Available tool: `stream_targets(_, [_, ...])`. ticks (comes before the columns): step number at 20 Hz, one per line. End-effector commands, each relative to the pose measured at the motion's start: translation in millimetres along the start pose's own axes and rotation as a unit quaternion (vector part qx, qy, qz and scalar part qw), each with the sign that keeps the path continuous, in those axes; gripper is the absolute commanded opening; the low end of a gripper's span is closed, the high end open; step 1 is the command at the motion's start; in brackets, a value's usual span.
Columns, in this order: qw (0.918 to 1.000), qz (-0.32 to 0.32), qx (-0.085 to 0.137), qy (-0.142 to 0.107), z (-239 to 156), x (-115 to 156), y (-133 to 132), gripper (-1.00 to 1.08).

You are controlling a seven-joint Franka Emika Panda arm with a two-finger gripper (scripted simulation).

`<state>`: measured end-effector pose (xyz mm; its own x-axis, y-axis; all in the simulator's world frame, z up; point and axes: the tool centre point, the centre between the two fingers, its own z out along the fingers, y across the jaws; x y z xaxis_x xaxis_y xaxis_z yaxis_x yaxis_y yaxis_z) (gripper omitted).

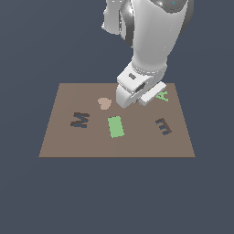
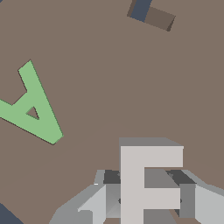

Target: Insert a designated object into the corresponding slot on a board.

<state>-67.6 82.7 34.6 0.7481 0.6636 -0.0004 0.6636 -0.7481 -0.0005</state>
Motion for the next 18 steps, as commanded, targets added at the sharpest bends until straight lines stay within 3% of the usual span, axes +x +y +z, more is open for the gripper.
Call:
stream_targets(1, [0.9999, 0.015, 0.000, 0.000, -0.7, 12.6, -1.6, -1.00])
stream_targets(18, [0.9891, 0.147, 0.000, 0.000, -4.9, 115.6, 7.3, -1.00])
